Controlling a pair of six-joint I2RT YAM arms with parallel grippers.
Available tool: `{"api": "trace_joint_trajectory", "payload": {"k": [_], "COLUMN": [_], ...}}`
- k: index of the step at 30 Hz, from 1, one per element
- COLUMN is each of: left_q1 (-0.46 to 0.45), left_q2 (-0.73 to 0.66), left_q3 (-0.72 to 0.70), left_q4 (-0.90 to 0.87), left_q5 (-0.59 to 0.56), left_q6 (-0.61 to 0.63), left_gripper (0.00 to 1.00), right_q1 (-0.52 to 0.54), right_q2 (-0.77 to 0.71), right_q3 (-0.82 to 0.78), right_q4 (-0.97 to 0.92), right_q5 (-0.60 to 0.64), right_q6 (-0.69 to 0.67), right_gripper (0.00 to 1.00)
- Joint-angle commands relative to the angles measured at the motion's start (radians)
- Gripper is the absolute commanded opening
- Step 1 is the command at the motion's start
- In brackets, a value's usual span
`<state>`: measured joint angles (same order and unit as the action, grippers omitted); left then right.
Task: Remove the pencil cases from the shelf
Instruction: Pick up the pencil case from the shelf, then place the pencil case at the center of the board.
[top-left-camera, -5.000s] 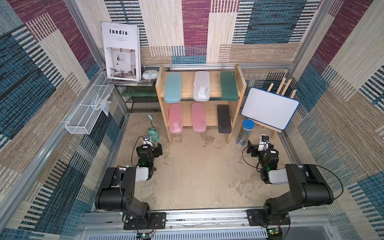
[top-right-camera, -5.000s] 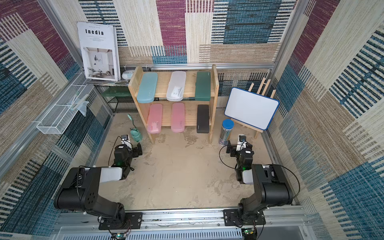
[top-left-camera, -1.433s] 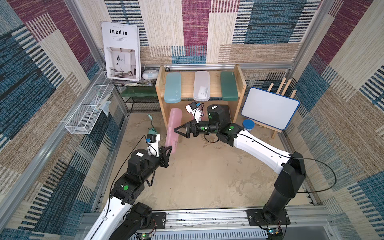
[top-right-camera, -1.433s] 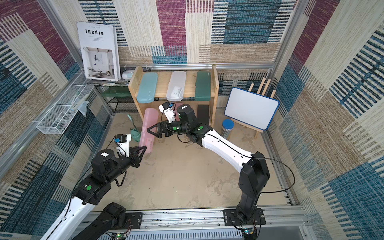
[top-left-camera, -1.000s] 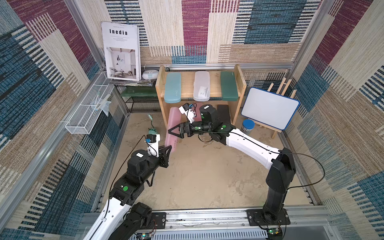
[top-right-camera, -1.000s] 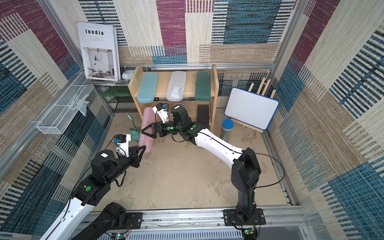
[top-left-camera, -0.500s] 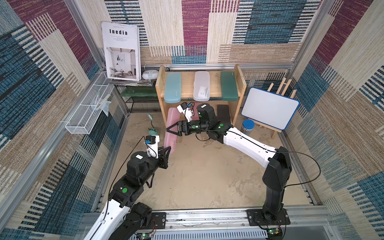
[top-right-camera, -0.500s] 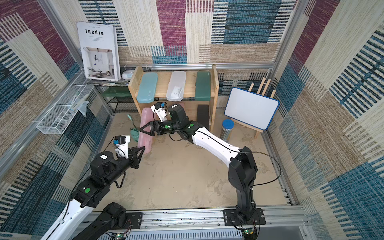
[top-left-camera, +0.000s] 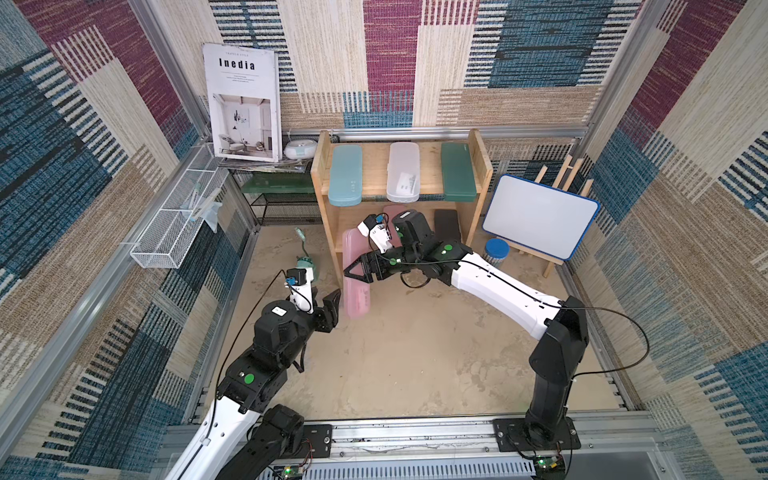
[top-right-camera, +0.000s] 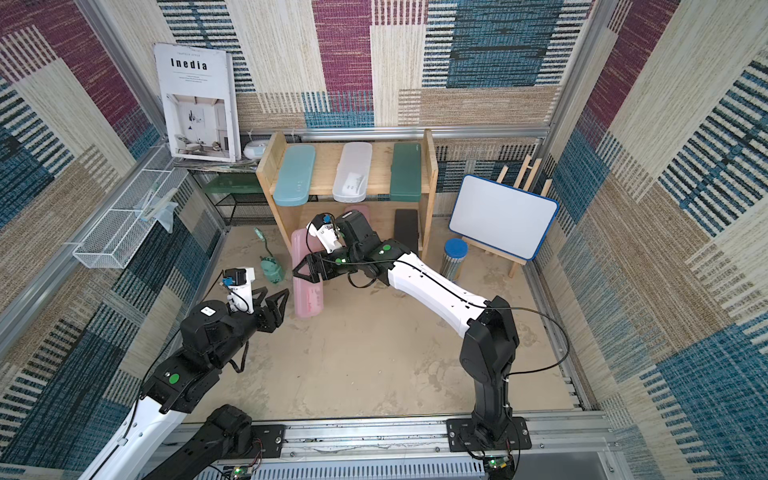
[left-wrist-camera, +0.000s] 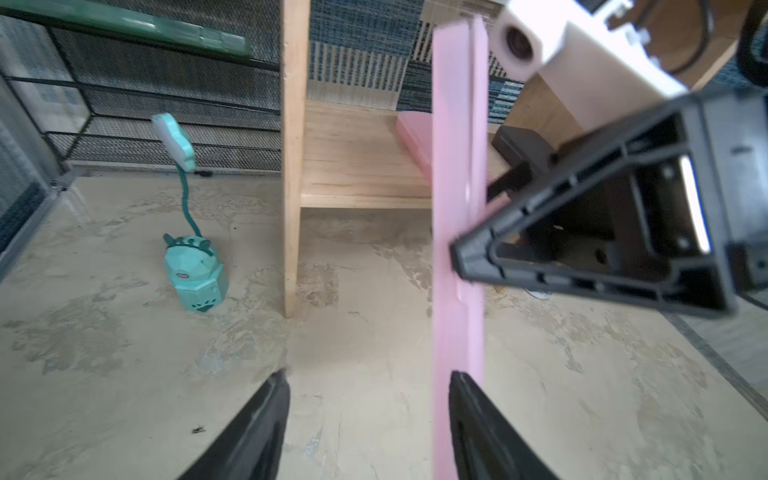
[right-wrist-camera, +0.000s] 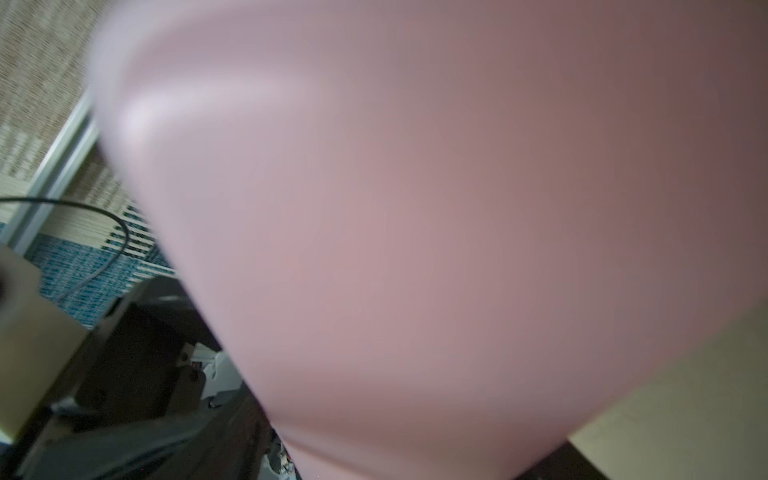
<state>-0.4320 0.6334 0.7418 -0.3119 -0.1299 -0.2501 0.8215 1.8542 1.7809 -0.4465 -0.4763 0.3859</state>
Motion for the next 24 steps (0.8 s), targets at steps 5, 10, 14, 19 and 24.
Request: {"api": "trace_joint_trajectory", "payload": {"k": [5,10,14,19,24], "left_q1": [-0.001,-0.001,-0.001,0.0,0.001], "left_q2": [0.071,0.157,0.209,0.266,0.315], "left_q3": [0.022,0.045,0.045,0.042,0.038], "left_q4": [0.092,0.127,0.164,0.189,0.206], "left_q5": [-0.145,-0.161,-0.172,-0.158,-0.142], "left_q6": [0.042,0.046,0.042,0.037,0.028], "left_gripper": [0.67,0.67,0.67,0.68,0.68], "right_q1": [0.001,0.001,-0.022,-0.134,-0.26], "right_q2": [-0.121,-0.199,-0.23,-0.267,-0.237], "right_q3": [-0.208,-0.345,-0.551,-0.712,-0.736], "right_q4": [-0.335,-0.457,-0.517,-0.464,-0.438], "right_q5": [0.09,0.175,0.2,0.219,0.277], "right_q6": [-0.175,-0.138,-0.073,-0.028,-0.037], "right_gripper": [0.69,0.69,0.69,0.68,0.7]}}
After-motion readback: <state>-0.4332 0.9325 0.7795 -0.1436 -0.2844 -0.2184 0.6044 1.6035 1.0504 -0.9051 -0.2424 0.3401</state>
